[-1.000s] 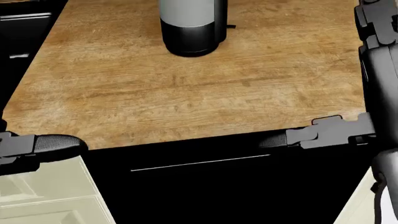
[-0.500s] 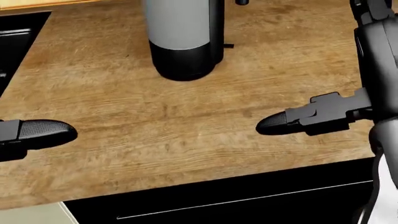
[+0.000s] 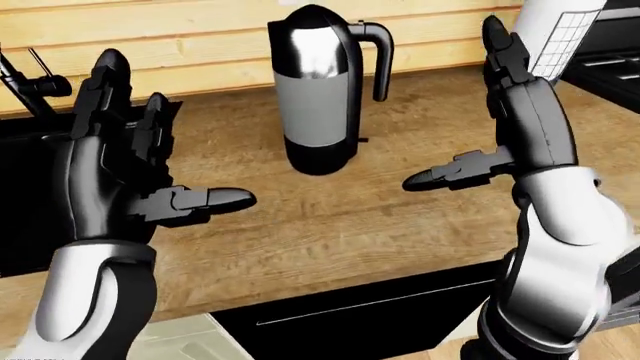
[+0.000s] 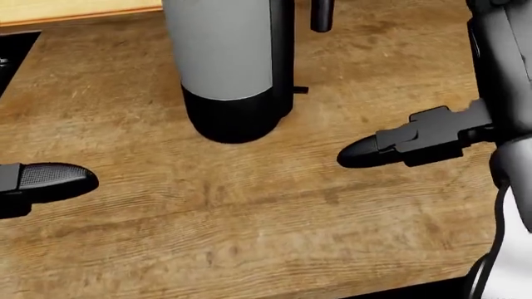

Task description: Press down the lever to turn on the electric kettle.

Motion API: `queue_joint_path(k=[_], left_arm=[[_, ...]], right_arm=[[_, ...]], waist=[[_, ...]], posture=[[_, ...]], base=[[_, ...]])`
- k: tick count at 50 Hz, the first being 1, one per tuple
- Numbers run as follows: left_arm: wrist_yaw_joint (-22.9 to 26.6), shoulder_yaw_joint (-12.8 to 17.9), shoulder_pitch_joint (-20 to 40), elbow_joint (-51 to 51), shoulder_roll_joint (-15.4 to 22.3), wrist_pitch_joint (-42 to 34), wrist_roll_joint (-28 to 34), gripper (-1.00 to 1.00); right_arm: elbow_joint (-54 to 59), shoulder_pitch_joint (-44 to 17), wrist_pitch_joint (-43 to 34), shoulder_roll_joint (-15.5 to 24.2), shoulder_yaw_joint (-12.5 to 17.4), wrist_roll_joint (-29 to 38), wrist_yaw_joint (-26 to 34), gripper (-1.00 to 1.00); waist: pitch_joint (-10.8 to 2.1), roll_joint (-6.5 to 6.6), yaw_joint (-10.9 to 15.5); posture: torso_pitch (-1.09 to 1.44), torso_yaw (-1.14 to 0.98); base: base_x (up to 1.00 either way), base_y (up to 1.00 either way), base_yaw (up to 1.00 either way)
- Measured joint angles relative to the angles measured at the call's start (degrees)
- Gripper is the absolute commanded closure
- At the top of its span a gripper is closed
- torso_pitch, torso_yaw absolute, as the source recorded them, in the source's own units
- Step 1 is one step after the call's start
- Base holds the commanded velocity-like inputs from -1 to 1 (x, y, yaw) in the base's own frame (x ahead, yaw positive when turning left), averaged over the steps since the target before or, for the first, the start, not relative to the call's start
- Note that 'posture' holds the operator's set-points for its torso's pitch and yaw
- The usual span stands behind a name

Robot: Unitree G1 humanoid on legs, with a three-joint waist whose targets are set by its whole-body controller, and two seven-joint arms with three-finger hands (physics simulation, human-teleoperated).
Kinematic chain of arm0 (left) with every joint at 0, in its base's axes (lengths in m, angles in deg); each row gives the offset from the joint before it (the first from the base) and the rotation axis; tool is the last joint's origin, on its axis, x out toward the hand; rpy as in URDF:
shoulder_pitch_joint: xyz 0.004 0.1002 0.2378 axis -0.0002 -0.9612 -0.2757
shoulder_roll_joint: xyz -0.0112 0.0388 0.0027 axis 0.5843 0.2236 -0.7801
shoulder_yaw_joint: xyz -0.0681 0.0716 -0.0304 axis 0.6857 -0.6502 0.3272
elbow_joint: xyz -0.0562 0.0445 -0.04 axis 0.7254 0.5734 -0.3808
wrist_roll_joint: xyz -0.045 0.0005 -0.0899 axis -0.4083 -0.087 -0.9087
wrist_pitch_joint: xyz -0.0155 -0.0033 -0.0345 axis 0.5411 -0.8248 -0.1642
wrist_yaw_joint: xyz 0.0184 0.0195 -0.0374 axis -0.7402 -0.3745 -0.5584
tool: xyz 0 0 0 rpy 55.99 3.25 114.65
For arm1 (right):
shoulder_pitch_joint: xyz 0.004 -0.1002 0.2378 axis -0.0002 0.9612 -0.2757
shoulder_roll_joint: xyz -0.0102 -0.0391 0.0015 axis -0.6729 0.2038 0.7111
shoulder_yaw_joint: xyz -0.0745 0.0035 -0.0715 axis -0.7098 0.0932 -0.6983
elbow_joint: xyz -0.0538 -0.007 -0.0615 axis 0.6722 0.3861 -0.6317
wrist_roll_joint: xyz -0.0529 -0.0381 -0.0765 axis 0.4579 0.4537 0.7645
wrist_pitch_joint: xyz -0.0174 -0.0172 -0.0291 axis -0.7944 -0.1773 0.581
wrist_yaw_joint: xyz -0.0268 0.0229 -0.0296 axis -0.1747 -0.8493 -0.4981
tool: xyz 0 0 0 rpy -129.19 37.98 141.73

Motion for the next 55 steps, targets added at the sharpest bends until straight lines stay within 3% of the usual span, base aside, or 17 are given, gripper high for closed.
queue_joint_path(k=[4,9,11,13,15,19,21,23,26,30,31,33,38,55], left_arm=[[-0.54,-0.02,0.67,-1.1,0.38,-0.04,-0.64,-1.0],[-0.7,-0.01,0.62,-1.45,0.42,0.87,-1.1,-1.0],[-0.6,-1.0,-0.18,-1.42,-0.11,0.54,-1.36,-1.0],[-0.43,-1.27,-0.24,-1.14,-0.02,-0.14,-1.92,-1.0],[-0.56,-0.66,-0.03,-1.25,0.22,-0.29,-2.21,-1.0],[-0.81,-0.14,0.11,-2.07,0.48,0.74,-2.08,-1.0],[-0.89,-0.15,0.29,-2.1,0.6,0.88,-2.2,-1.0],[-1.14,0.25,-0.1,-1.48,0.71,0.67,-2.2,-1.0],[-1.57,0.5,-0.3,-1.13,0.84,0.34,-1.91,-1.0],[-1.29,0.04,-0.19,-1.3,1.99,0.71,-2.01,-1.0],[-1.13,0.14,-0.18,-1.34,2.06,0.56,-1.96,-1.0],[-0.96,0.06,-0.47,-1.66,0.8,0.87,-1.82,-1.0],[-1.13,-0.1,0.48,-1.15,0.91,0.39,-2.7,-1.0],[-2.2,-0.06,0.19,-1.43,1.25,0.81,-3.48,-1.0]], right_arm=[[-0.64,-0.07,0.79,-0.28,0.6,0.07,-0.61,-1.0],[-0.88,-1.02,0.96,0.45,0.81,0.39,-0.54,-1.0],[-0.79,-0.5,0.48,0.75,1.5,0.75,-0.36,-1.0],[-0.15,-0.45,-0.35,0.86,1.95,1.15,-0.19,-1.0],[0.23,-1.23,-0.55,1.06,1.88,1.18,0.01,-1.0],[0.15,-2.91,0.05,1.79,1.9,1.0,0.58,-1.0],[0.26,-3.49,0.1,2.01,1.91,1.04,0.81,-1.0],[0.63,-3.01,0.11,1.52,1.32,0.79,1.13,-1.0],[1.83,-3.39,-0.23,1.7,1.19,-0.14,1.73,-1.0],[3.55,-5.4,-0.99,2.05,2.47,-0.46,1.07,-1.0],[4.19,-5.69,-1.38,2.31,2.33,-0.66,1.03,-1.0],[5.34,-6.48,-2.09,3.4,2.55,-1.19,1.18,-1.0],[9.66,-10.5,-3.42,5.18,3.55,-3.14,1.15,-1.0],[19.6,-15.77,-1.62,7.22,3.09,-7.31,0.52,-1.0]], waist=[[-0.74,-1.76,-0.03],[-1.06,-5.51,0.22],[-0.32,-4.81,-0.44],[-0.34,-5.08,-0.64],[-0.45,-4.43,-0.49],[-0.59,-1.7,-0.63],[-0.7,0.64,-0.82],[-0.03,-0.2,-0.04],[-0.15,0.13,-0.18],[-0.15,-2.89,0.02],[-0.25,-3.09,0.26],[0.14,-2.26,0.23],[0.11,-1.57,-0.32],[-0.18,-1.82,-0.33]], posture=[[0.0,0.0],[0.0,0.0],[0.0,0.0],[0.0,0.0],[0.0,0.0],[0.0,0.0],[0.0,0.0],[0.0,0.0],[0.0,0.0],[0.0,0.0],[0.0,0.0],[0.0,0.0],[0.0,0.0],[0.0,0.0]], base=[[0.15,0.0,0.0],[0.15,0.0,0.0],[0.14,0.0,0.0],[0.15,0.0,0.0],[0.15,0.0,0.0],[0.16,0.0,0.0],[0.16,0.0,0.0],[0.16,0.0,0.0],[0.04,0.0,0.0],[0.0,0.0,0.0],[0.0,0.0,0.0],[0.0,0.0,0.0],[0.0,0.0,0.0],[0.0,0.0,0.0]])
